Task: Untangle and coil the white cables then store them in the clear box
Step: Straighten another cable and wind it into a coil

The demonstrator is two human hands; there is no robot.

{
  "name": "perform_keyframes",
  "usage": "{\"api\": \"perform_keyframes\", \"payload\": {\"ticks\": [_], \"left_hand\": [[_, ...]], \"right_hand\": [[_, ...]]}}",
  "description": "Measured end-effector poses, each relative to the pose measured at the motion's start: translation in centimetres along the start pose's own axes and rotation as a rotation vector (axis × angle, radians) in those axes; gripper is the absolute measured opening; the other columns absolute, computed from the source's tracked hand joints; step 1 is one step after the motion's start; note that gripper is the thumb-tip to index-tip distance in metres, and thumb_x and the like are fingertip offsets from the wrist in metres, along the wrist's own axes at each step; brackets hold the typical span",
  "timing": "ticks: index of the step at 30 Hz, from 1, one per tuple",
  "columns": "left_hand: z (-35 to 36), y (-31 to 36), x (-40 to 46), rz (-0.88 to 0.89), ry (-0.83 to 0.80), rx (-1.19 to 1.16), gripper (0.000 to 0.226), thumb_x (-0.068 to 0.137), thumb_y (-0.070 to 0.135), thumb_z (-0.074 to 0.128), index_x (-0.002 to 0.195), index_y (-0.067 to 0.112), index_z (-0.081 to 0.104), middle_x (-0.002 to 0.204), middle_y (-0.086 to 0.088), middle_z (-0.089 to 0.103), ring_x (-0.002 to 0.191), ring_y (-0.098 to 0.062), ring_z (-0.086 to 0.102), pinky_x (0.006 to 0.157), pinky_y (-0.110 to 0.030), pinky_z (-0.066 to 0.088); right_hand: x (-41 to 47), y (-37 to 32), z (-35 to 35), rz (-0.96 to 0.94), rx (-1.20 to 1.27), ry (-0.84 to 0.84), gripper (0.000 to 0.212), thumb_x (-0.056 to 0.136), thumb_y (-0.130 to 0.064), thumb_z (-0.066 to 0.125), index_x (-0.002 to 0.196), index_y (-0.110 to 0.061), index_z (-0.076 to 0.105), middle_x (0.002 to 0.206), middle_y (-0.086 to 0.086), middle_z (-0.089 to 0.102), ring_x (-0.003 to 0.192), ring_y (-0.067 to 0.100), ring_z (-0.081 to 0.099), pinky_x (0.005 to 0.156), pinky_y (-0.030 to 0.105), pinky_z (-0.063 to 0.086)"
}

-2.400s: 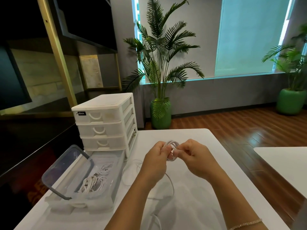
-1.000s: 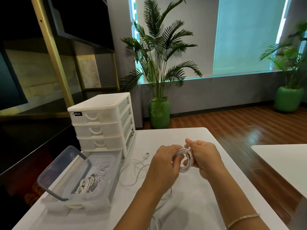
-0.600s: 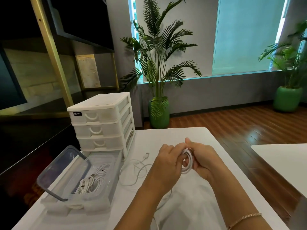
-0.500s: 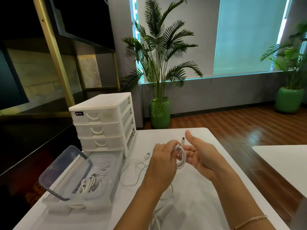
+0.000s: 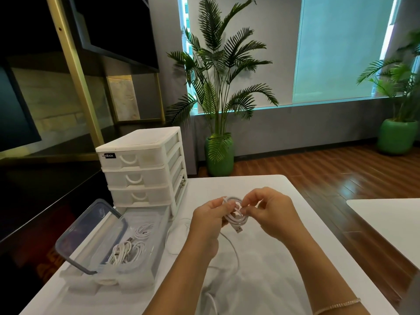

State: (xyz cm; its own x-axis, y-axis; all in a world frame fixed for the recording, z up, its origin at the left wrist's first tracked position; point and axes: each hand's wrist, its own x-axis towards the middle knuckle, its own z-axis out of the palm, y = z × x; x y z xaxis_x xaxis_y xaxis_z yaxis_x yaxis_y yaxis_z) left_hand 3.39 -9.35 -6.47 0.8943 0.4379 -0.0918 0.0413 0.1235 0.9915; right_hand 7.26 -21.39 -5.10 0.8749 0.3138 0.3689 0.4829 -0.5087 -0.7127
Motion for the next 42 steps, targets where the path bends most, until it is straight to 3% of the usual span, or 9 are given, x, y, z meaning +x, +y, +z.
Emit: {"api": "perform_keyframes", "payload": {"ticks": [4,8,13,17,22,25,30,37,42], "left_hand": [[-0.2,0.4,-0.1,-0.071,-0.048,-0.209,0.025,0.087,0.014,0.061,0.111,0.007,0.065,0.093,-0.007,0.069,0.080,-0.016,0.063,0.074,-0.025,0.050],[-0.4,0.5,-0.2,-0.064,-0.058,-0.203,0.029,0.082,0.017,0.066,0.111,0.014,0.063,0.105,-0.009,0.068,0.089,-0.019,0.058,0.103,-0.038,0.039],[-0.7,0.6,-0.3,0.111,-0.099,0.047,0.020,0.085,0.013,0.064,0.102,0.023,0.063,0.111,-0.003,0.068,0.104,-0.020,0.060,0.094,-0.031,0.043],[-1.1,0.5,-0.1,0.286,-0.126,0.246,0.019,0.088,0.013,0.062,0.099,0.029,0.061,0.108,0.001,0.069,0.102,-0.017,0.064,0.087,-0.022,0.050],[-1.2,0.4,-0.2,0.390,-0.108,0.524,0.010,0.091,0.022,0.057,0.100,0.027,0.059,0.094,0.009,0.063,0.089,-0.013,0.061,0.077,-0.018,0.051],[-1.4,0.6,-0.3,0.235,-0.238,0.378,0.007,0.090,0.017,0.059,0.094,0.022,0.063,0.091,0.002,0.067,0.085,-0.016,0.061,0.068,-0.017,0.050],[-1.2,0.8,-0.4,0.112,-0.251,0.064,0.012,0.088,0.008,0.059,0.090,0.016,0.067,0.077,0.000,0.064,0.069,-0.013,0.053,0.070,-0.022,0.047],[-0.6,0.4,-0.1,0.144,-0.065,0.013,0.011,0.081,0.013,0.067,0.086,0.023,0.068,0.090,0.002,0.071,0.087,-0.020,0.065,0.078,-0.028,0.053],[-0.3,0.3,-0.4,0.266,0.083,0.144,0.030,0.077,0.022,0.072,0.106,0.017,0.071,0.101,0.003,0.070,0.094,-0.016,0.064,0.086,-0.029,0.052]], "right_hand": [[0.0,-0.1,-0.4,-0.016,-0.006,-0.099,0.015,0.086,-0.023,0.062,0.097,-0.020,0.073,0.087,-0.010,0.060,0.067,0.003,0.049,0.059,0.010,0.035],[-0.3,-0.4,0.0,-0.001,-0.031,-0.157,0.021,0.085,-0.029,0.063,0.100,-0.018,0.073,0.085,-0.011,0.058,0.069,0.004,0.049,0.061,0.013,0.037],[-0.4,-0.9,-0.8,0.249,0.319,-0.214,0.020,0.090,-0.023,0.056,0.079,-0.011,0.067,0.060,-0.001,0.053,0.050,0.010,0.043,0.045,0.018,0.037],[-0.6,-1.1,-1.5,0.389,0.544,-0.324,0.031,0.095,-0.024,0.048,0.075,-0.006,0.064,0.058,0.006,0.049,0.050,0.013,0.040,0.044,0.021,0.036],[-0.4,-0.7,-1.7,0.315,0.352,-0.287,0.024,0.092,-0.024,0.053,0.075,-0.009,0.061,0.060,0.006,0.051,0.049,0.014,0.042,0.044,0.020,0.039],[-0.2,-0.2,-1.6,0.118,0.113,-0.180,0.014,0.091,-0.021,0.056,0.079,-0.015,0.061,0.069,0.001,0.058,0.055,0.014,0.054,0.052,0.021,0.049],[0.0,-0.1,-0.8,-0.056,0.135,-0.033,0.009,0.091,-0.014,0.054,0.086,-0.016,0.061,0.086,0.001,0.064,0.077,0.018,0.063,0.074,0.029,0.058],[0.0,0.1,0.1,0.145,0.452,-0.066,0.011,0.091,-0.013,0.055,0.089,-0.015,0.066,0.091,0.007,0.069,0.084,0.024,0.067,0.079,0.032,0.058],[-0.1,-0.1,-0.5,0.217,0.618,-0.206,0.013,0.087,-0.010,0.059,0.096,-0.015,0.067,0.100,0.010,0.069,0.096,0.025,0.064,0.091,0.032,0.049]]}}
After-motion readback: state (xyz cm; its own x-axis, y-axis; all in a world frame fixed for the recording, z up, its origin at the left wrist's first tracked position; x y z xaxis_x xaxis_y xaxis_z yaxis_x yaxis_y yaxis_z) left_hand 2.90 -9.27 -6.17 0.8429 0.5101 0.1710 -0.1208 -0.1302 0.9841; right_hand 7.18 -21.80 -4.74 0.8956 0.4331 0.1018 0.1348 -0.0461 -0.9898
